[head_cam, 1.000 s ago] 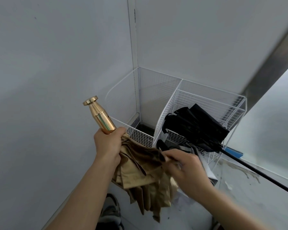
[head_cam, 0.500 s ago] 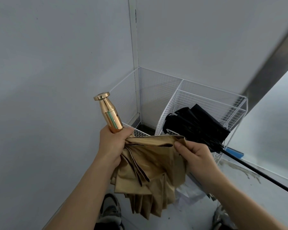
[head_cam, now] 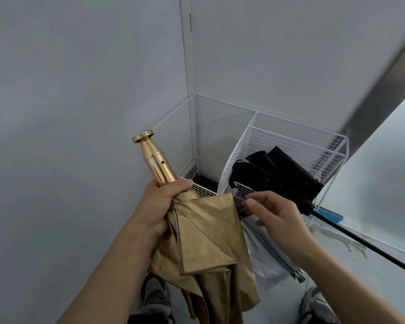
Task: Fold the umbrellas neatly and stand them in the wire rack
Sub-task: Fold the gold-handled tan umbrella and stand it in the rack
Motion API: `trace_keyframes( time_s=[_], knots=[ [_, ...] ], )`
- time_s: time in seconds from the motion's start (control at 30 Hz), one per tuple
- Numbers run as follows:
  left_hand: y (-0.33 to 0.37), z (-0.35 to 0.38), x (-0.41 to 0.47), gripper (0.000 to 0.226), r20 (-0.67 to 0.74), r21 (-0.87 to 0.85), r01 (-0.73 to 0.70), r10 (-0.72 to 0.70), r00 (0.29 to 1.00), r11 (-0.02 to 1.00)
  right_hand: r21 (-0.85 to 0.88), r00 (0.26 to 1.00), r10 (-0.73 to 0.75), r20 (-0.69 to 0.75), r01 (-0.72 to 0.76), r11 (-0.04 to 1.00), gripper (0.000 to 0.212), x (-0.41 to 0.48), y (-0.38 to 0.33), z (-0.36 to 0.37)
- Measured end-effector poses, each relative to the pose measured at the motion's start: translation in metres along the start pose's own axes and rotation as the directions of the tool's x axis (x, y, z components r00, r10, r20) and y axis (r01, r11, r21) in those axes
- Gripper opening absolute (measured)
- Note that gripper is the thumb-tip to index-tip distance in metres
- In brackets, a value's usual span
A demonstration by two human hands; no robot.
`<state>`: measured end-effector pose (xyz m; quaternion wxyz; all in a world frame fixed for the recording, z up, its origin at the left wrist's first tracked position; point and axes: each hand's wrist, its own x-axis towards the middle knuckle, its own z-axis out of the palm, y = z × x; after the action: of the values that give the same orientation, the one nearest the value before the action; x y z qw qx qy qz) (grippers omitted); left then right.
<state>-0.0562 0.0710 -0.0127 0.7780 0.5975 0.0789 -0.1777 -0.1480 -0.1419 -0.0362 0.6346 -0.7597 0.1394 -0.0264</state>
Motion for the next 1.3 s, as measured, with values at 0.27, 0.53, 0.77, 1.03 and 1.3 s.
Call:
trace_keyframes(
  time_s=[0.27,0.53,0.77,1.03,1.3],
  knots=[
    [0.0,0.001,-0.002,0.018,0.025,0.01,-0.026,0.025,0.999,1.0,0.188,0.935,0.177,0.308,-0.242,0.952,0.04,-0.009,-0.002,0.014],
    [-0.001,0.007,-0.002,0.025,-0.044,0.044,-0.01,0.012,0.999,0.999,-0.045,0.952,-0.213,-0.22,0.208,0.977,0.029,-0.013,-0.005,0.014],
    [0.003,0.024,-0.017,0.016,0.258,-0.177,0.047,0.0,0.966,0.983,-0.217,0.958,-0.158,-0.24,0.105,0.97,0.039,0.002,0.01,0.019],
    [0.003,0.008,-0.006,0.024,-0.037,-0.129,-0.051,0.046,0.998,0.99,-0.127,0.993,0.118,0.008,-0.116,0.985,0.037,-0.007,0.006,0.019],
    [0.009,-0.001,-0.007,0.029,-0.036,-0.269,0.077,-0.09,0.995,0.96,-0.301,0.994,0.005,-0.108,-0.038,0.953,0.031,0.001,0.015,0.021]
  ],
)
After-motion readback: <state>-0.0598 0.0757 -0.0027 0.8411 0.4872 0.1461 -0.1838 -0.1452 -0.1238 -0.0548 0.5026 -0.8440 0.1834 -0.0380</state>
